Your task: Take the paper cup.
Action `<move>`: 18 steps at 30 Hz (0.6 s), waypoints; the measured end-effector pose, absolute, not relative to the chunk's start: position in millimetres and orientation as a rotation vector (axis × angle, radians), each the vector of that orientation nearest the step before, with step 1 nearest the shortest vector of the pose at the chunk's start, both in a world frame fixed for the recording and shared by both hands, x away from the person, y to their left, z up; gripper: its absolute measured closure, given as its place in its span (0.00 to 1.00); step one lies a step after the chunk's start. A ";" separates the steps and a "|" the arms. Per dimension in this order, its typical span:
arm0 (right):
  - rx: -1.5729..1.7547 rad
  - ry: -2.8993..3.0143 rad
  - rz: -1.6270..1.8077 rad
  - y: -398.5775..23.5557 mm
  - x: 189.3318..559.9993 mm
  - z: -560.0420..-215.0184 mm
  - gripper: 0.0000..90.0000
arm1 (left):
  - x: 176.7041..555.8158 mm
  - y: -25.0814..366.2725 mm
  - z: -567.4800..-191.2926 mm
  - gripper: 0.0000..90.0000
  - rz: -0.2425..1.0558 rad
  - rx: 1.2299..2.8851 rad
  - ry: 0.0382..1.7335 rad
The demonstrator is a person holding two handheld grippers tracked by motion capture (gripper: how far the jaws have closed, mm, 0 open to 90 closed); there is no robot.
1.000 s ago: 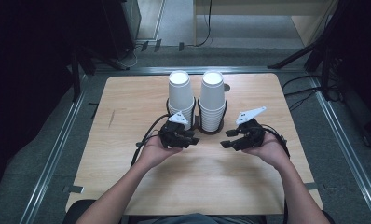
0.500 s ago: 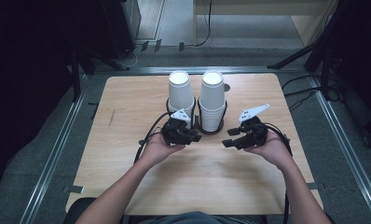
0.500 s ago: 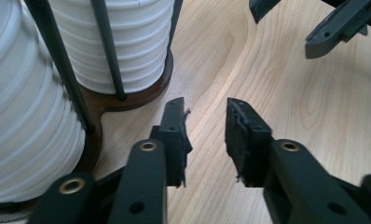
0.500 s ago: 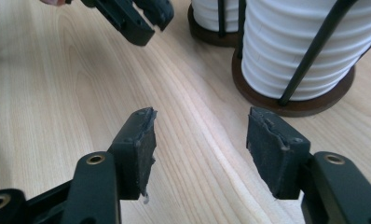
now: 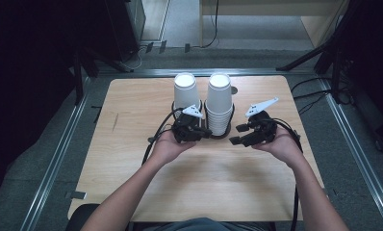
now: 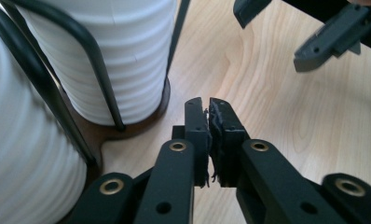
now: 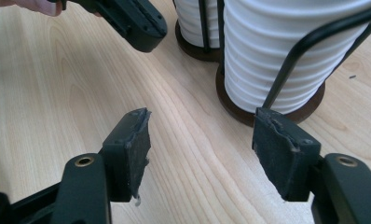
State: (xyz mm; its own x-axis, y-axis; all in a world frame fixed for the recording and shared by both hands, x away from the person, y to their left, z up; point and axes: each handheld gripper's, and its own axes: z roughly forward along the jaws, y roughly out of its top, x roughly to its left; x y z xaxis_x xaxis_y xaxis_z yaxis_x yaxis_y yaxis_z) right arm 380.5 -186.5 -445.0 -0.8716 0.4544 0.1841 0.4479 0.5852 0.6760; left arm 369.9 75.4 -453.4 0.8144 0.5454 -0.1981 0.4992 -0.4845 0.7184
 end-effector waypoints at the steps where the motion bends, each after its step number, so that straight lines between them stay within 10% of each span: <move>1: 0.787 2.788 1.186 -185.6 381.3 -443.5 0.40 | 371.4 74.5 -451.8 0.98 0.073 2.164 0.767; 18: 0.803 2.778 1.183 -179.8 392.3 -421.7 0.38 | 390.6 66.4 -434.4 0.99 0.098 2.135 0.846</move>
